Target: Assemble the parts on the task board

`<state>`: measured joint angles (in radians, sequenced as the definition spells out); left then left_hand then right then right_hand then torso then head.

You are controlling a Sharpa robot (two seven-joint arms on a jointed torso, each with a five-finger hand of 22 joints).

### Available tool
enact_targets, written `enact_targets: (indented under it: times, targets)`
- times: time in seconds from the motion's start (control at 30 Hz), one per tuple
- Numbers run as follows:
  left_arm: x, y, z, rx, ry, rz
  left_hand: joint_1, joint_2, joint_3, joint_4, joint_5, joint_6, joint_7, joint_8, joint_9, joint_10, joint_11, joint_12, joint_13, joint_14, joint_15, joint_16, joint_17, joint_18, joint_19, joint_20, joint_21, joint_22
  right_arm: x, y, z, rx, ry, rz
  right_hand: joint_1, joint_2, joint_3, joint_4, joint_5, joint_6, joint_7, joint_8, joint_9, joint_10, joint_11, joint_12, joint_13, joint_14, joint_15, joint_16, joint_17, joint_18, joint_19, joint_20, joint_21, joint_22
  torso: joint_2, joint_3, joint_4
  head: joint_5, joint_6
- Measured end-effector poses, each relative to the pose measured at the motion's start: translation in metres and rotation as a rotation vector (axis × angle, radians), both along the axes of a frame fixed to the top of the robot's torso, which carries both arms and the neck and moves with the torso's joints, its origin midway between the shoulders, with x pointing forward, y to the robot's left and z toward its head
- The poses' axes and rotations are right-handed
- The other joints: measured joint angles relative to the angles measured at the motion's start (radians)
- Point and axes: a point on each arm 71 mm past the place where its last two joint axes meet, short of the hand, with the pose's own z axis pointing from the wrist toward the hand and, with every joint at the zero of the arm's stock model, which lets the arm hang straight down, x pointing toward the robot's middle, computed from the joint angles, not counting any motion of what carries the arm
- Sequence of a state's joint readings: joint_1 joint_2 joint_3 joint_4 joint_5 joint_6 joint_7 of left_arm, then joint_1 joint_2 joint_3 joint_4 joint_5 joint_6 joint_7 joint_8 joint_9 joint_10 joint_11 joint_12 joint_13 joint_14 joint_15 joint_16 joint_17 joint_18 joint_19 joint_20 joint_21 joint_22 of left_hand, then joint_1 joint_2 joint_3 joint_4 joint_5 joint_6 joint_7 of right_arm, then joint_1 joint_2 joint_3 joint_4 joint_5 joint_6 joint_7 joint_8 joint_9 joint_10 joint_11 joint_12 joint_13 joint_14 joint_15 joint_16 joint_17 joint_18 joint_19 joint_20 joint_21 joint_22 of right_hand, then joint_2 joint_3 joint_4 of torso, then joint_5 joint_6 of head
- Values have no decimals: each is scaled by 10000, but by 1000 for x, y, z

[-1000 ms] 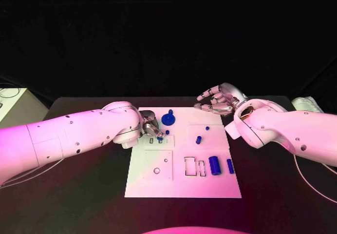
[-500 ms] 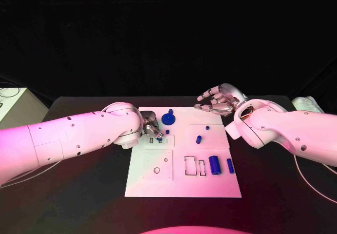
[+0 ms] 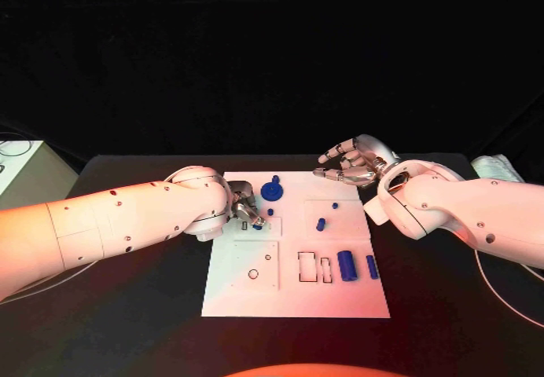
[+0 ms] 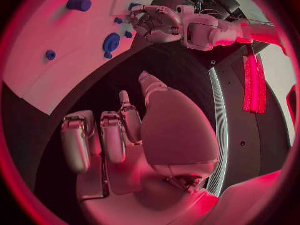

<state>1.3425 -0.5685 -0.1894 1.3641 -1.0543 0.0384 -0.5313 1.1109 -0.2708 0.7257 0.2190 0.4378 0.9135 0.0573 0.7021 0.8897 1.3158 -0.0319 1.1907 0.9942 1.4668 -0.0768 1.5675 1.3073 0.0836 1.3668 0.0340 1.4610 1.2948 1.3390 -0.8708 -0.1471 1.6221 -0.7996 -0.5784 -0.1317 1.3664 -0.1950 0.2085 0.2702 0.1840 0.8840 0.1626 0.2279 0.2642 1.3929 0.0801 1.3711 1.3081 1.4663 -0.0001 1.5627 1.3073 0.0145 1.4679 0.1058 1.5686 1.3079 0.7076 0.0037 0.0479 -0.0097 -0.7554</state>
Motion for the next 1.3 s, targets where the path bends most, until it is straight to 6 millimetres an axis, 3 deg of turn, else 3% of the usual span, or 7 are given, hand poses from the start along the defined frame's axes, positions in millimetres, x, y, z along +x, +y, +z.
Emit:
enact_targets:
  times: [0.7, 0.83, 0.97, 1.0, 1.03, 1.3]
  targets:
    - [1, 0, 1, 89, 50, -102, -26, 51, 0, 0, 35, 2, -2, -2, 1, -1, 3, 0, -75, 0, 1, 0, 7, 1, -1, 0, 0, -9, 0, 0, -1, -12, 35, 13, 67, 67, 0, 0, 0, 0, 0, 0, 0, 0, 0, 0, -2, 0, 0, 0, -1, 0, 0, 0, 0, -3, 10, 1, -1, -20, -40]
    - [2, -1, 1, 143, 98, -152, -240, 264, -45, -45, -11, 4, -4, -2, 1, -1, 3, 0, -94, 0, 0, 0, 7, 0, -1, 0, 0, -94, 0, 0, -1, -13, 37, 10, 67, 67, 0, 0, 0, 0, 0, 0, 0, 0, 0, 0, -3, 0, 0, 0, 8, -1, 0, 0, 0, -3, 13, 1, -1, -20, -58]
    - [3, -1, 2, 200, 150, -206, -348, 332, -61, -61, -20, 4, -5, -2, 85, -2, 3, 0, -94, 0, 0, 0, 6, 1, -1, 0, 0, -102, 0, -1, -1, -12, 39, 9, 66, 67, 0, 0, 0, 0, 0, 0, 0, 0, 0, 0, -3, 0, 0, 0, 8, 0, 0, 0, 0, -4, 15, 2, -1, -28, -83]
    - [3, -1, 2, 214, 159, -213, -431, 332, -80, -86, -20, 14, -14, -2, 89, -2, 3, 0, -94, 0, 0, 0, 6, 1, -1, 0, 0, -109, 0, -1, -1, -13, 40, 7, 66, 66, 0, 0, 0, 0, 0, 0, 0, 0, 0, 0, -3, 0, 0, 0, 8, -1, 0, 0, 0, -4, 16, 2, -1, -30, -90]
    - [3, -1, 2, 222, 169, -229, -497, 268, 408, -574, -47, 58, -58, -22, 89, -2, 4, 0, -94, 0, 0, 0, 6, 1, -1, 0, 0, -109, 0, -1, -1, -13, 40, 5, 66, 67, 0, 0, 0, 0, 0, 0, 0, 0, 0, 0, -3, 0, 0, 0, 8, -1, 0, 0, 0, -4, 16, 1, -1, -33, -97]
    - [4, -2, 2, 274, 210, -268, -715, 359, 440, -644, -59, 60, -58, -29, 150, 38, -32, -1, -61, 0, 1, 0, 6, 0, -2, 0, -39, -109, 0, -1, -1, -13, 42, 3, 66, 66, 0, 0, 0, 0, 0, 0, 0, 0, 0, 0, -4, 1, 0, -40, 7, -1, 0, 0, 0, -5, 13, 1, -1, -48, -133]
